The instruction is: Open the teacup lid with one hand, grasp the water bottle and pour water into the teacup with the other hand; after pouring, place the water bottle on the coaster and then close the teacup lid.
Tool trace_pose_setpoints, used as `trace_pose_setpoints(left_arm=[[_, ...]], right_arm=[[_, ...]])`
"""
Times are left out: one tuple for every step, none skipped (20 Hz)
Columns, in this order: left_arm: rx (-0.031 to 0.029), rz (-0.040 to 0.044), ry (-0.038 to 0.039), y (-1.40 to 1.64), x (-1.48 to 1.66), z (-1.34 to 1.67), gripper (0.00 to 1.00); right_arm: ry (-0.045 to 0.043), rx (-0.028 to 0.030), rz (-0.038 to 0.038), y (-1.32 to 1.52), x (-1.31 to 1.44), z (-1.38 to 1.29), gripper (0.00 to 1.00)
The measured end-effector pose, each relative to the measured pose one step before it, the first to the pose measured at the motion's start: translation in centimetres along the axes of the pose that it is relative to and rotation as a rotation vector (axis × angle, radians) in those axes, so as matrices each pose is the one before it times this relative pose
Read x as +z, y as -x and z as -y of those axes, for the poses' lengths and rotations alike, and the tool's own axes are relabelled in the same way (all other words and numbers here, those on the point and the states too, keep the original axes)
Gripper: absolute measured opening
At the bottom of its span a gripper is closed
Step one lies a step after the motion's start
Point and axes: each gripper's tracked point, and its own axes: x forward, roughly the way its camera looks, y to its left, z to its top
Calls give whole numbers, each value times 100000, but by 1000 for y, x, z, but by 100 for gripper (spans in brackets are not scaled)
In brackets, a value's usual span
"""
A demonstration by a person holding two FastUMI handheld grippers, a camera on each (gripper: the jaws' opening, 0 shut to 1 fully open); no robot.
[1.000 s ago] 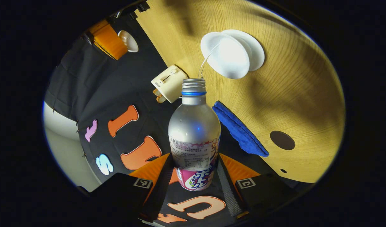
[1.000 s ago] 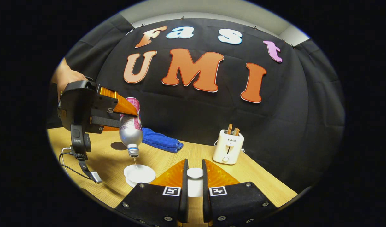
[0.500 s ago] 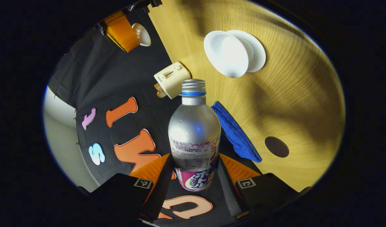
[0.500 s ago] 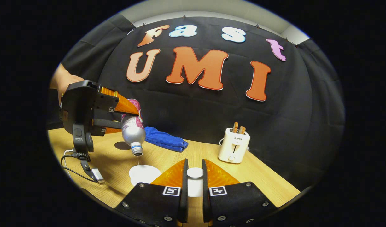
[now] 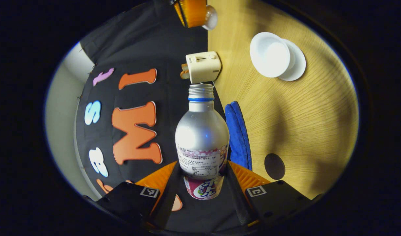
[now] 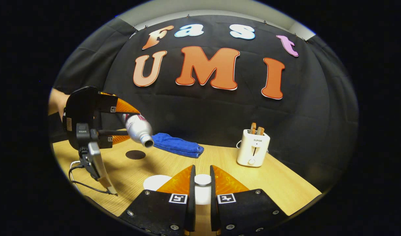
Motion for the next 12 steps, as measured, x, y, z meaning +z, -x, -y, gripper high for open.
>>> trace_pose_setpoints(left_arm=[[-825,-2017,5068,177,-785,557,82],[202,-1692,5653,69,-668,397,77],[89,-1429,6015,148,-711,285,81],[887,-1005,5548,138,-679,78,81],[807,-625,5346,6,-484,89,81],[1193,-779,5461,-120,-438,-83,81],[475,-1713,5911,-244,-687,95,81],[394,-3088,6654,-196,-1118,42,81],[231,-2396,8216,-317,-888,-99,81],[-71,-1384,8539,-397,-413,-312,81],[347,-1234,8384,-372,-72,-114,81],[333,-693,7798,103,-200,238,81]], right_arm=[[318,1080,-832,-309,-156,-568,19],[571,915,-232,-131,55,-419,19],[599,683,-139,-285,69,-419,19],[304,618,349,-113,143,-353,19],[31,821,-124,-295,106,-415,19],[-167,809,166,-267,57,-499,19],[-116,716,-44,-241,85,-455,19],[225,903,-165,-277,20,-546,19],[239,166,295,-182,233,-216,19],[222,748,-193,-222,-56,-490,19],[75,347,-172,-227,-39,-251,19],[-6,501,-267,-171,-53,-380,19]])
